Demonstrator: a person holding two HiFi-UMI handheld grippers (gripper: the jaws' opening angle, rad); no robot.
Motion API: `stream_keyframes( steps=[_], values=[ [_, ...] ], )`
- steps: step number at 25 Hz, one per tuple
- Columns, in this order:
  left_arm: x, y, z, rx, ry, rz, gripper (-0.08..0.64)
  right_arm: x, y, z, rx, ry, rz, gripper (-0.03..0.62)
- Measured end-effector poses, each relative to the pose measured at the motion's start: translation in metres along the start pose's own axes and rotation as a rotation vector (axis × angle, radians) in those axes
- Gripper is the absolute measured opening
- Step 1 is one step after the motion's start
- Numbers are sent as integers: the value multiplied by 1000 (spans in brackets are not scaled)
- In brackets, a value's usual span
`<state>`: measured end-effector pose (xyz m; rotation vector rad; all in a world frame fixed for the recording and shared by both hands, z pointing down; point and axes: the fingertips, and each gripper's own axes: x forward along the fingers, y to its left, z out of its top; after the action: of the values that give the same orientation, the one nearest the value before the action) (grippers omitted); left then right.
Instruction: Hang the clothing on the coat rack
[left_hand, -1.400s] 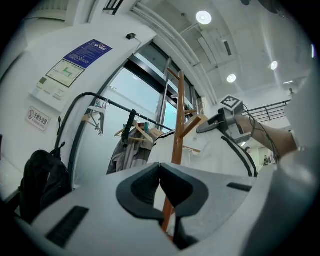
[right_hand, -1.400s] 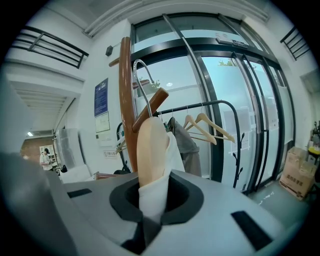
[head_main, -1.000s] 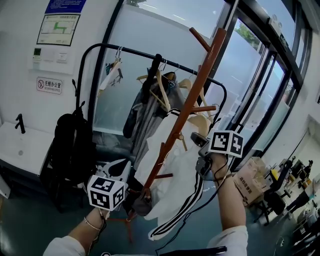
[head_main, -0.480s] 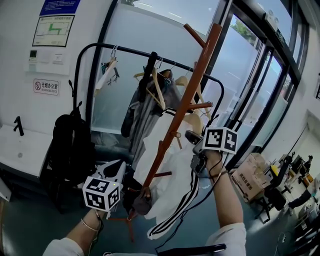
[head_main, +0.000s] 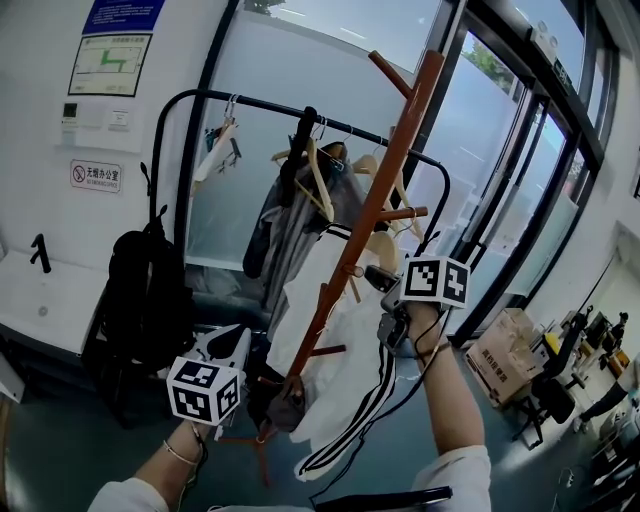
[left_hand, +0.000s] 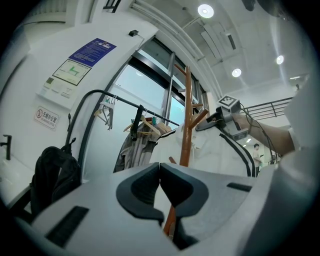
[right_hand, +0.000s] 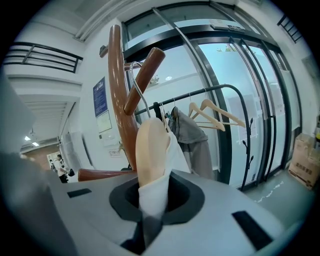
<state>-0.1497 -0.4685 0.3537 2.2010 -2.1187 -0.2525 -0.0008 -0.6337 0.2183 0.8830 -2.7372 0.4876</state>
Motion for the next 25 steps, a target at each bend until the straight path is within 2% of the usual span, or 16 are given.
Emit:
stream_keyframes(
  steps=[10, 14, 17, 25],
  values=[
    [-5, 3, -6, -5, 10, 24, 9, 10, 5, -13, -63, 44, 12, 49],
    [-8, 1, -7, -7, 10, 28, 9, 10, 7, -15, -113, 43, -5, 99],
    [-10, 0, -8, -8, 10, 28, 9, 6, 12, -12, -133, 22, -12, 106],
    [-19, -6, -13, -17, 14, 27, 9, -3, 15, -13, -95, -27, 14, 121]
  ],
)
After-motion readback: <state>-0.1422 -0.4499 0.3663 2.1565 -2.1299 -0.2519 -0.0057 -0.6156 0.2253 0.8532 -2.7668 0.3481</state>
